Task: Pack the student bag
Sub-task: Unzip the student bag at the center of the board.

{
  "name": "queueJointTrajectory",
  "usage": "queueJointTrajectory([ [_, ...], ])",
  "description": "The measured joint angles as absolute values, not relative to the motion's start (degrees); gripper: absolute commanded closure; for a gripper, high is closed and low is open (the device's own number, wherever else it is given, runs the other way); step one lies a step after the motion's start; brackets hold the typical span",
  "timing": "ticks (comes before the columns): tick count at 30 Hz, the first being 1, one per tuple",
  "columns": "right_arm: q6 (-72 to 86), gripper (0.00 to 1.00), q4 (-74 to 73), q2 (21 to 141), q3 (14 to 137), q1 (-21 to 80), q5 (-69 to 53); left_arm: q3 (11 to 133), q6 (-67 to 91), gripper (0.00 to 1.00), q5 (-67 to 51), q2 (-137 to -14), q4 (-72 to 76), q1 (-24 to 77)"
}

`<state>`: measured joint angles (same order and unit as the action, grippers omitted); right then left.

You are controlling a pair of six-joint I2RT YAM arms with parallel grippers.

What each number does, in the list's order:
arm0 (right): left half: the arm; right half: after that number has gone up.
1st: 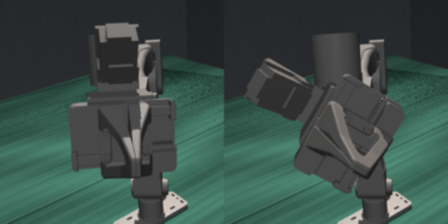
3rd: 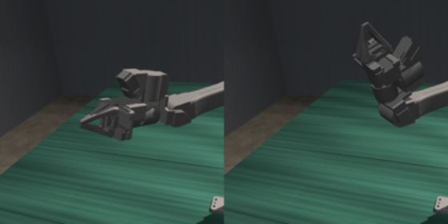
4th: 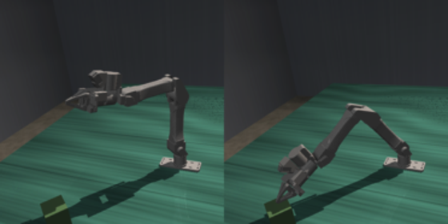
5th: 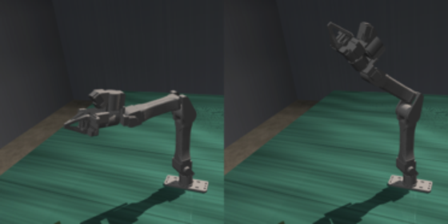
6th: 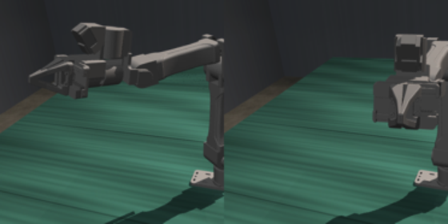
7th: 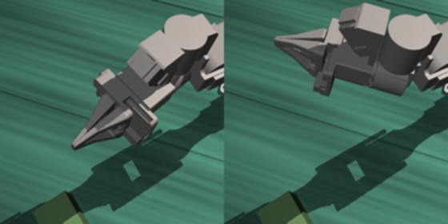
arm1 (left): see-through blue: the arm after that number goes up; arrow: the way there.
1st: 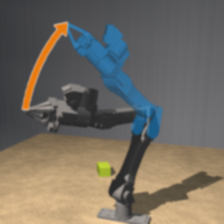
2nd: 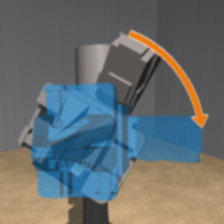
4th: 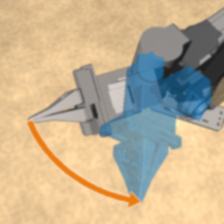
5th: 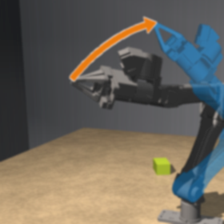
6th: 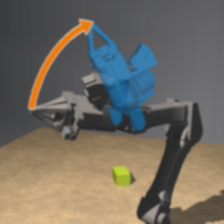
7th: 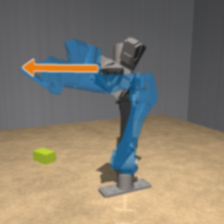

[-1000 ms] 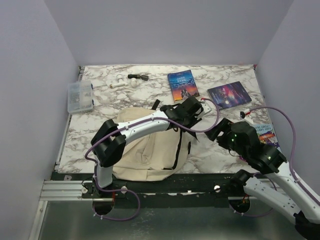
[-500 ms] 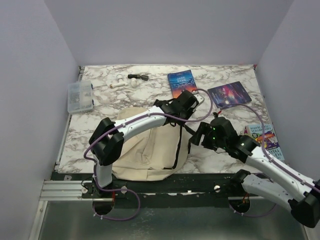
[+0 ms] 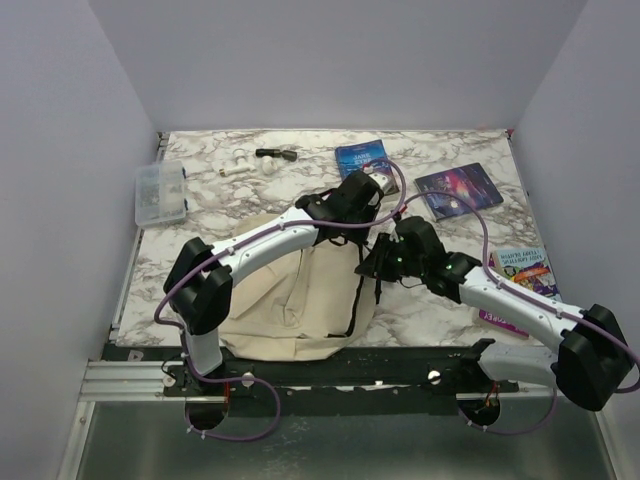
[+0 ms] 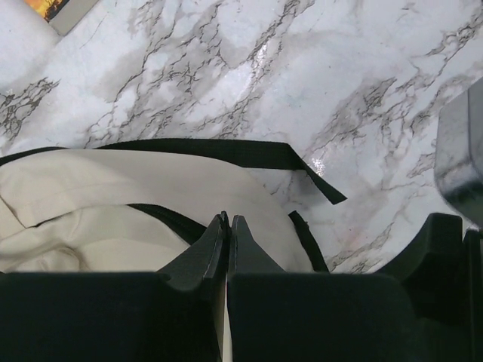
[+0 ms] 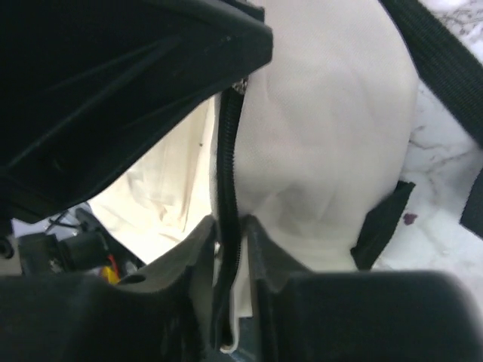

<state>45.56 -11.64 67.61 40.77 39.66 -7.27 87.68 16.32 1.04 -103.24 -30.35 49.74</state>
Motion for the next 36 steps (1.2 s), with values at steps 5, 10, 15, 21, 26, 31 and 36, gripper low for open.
queueJointTrajectory([
  [5,45.6,0.99,-11.1,67.2,40.5,39.7,-7.1,86.8,19.0,1.00,2.7,-103.1,-29.6,48.9],
  [10,46.6,0.99,-8.6,65.9,37.8,39.6,-7.2,86.6,22.9,1.00,5.5,-103.1,-29.9,44.3],
  [15,49.5,0.99,-3.8,64.9,33.7,39.4,-7.2,86.5,25.2,1.00,6.1,-103.4,-31.2,39.2],
  [21,51.4,0.99,-2.6,63.5,32.5,39.4,-7.1,86.5,25.7,1.00,5.9,-103.8,-31.5,38.2],
  [26,52.1,0.99,-2.4,63.5,32.5,39.4,-6.8,86.6,25.7,1.00,5.7,-105.0,-31.7,36.7],
  [31,52.1,0.99,-2.2,63.6,32.5,39.4,-6.5,87.2,25.7,1.00,3.5,-107.0,-32.3,35.6],
  [36,52.1,0.99,-2.2,63.8,32.5,39.4,-6.5,88.7,25.6,1.00,2.0,-108.4,-33.3,35.1],
])
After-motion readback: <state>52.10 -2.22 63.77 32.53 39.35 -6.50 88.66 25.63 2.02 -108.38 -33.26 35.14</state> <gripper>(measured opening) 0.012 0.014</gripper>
